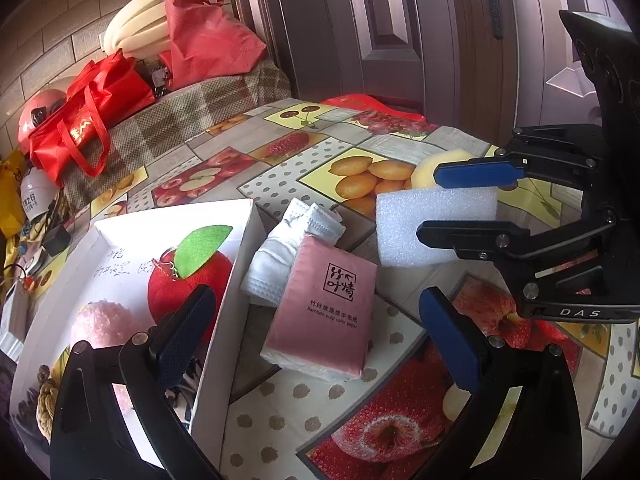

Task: Organize soft objects
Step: 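Grasp the pink tissue pack with the left tool while the right tool grasps a white foam sheet, then carry the pink tissue pack with the left tool over the box while the right tool carries the foam sheet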

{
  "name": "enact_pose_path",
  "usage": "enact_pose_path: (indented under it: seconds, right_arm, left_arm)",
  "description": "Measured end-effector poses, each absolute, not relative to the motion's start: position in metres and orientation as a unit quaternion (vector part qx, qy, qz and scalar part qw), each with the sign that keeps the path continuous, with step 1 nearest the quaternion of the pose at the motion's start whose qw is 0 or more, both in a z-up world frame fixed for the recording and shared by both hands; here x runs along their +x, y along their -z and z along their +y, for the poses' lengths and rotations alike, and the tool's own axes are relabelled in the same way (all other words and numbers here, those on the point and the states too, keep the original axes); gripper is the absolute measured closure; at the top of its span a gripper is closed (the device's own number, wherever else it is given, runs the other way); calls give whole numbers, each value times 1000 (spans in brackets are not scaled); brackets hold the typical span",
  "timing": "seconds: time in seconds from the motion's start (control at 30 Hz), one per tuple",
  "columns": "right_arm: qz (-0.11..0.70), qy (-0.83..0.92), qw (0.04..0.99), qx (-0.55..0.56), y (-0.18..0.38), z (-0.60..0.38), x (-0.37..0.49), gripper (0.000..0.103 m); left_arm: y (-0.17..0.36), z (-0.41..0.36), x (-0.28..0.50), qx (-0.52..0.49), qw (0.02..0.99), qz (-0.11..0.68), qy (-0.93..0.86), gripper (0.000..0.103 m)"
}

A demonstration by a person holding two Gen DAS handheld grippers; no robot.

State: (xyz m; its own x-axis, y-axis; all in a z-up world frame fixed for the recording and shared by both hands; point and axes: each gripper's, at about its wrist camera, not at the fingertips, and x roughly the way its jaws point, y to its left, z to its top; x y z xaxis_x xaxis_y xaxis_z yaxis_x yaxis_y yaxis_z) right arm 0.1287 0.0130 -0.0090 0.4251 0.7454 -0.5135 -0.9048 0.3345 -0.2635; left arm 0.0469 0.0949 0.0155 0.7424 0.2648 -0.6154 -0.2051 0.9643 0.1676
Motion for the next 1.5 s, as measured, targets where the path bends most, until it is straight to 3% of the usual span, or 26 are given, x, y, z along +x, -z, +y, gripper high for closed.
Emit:
enact_pose_path:
  seconds: [0.1,0.17,0.2,0.23,0.27,0.3,0.33,0.5,0.63,0.8,0.87,0.9,0.93,1.23,1.5]
  right_arm:
    - [171,-523,797,-250,8,14,139,61]
    - [177,-526,793,-251,9,16,141,54]
    - [185,-524,792,-253,11,18,142,47]
    - [193,-521,791,-257,13,20,144,41]
    - [200,-521,789,-258,14,22,146,41]
    - [201,-524,786,-258,14,22,146,41]
    - [198,-527,785,-257,13,21,144,41]
    - [199,-517,787,-272,15,21,143,41]
    - [203,-510,780,-300,20,27,147,31]
    - [192,-497,780,-330,25,30,146,31]
    - [181,-482,784,-347,27,32,145,35]
    - [177,-479,786,-347,27,31,145,46]
    - [169,-477,791,-344,25,29,144,46]
    - [103,-473,848,-215,-4,-20,119,47]
    - [105,-470,870,-105,-17,-46,100,46]
  left_arm:
    - [-9,92,58,54,924,357,-124,1]
    - [-4,88,63,64,918,372,-120,1]
    - [-3,86,63,69,917,375,-116,6]
    - [-3,84,64,73,917,376,-114,19]
    - [-2,82,64,78,916,377,-113,30]
    - [-1,80,64,81,914,380,-113,52]
    - [1,80,64,79,913,386,-109,54]
    - [2,86,63,61,913,390,-104,53]
    - [7,94,66,35,908,408,-91,50]
    - [6,89,66,40,909,406,-84,51]
    - [4,83,64,56,912,398,-84,52]
    - [2,79,61,65,915,389,-86,53]
    - [-1,76,57,74,919,378,-88,53]
    - [-40,75,-4,61,969,207,-122,52]
    - [-50,88,-34,2,978,158,-139,52]
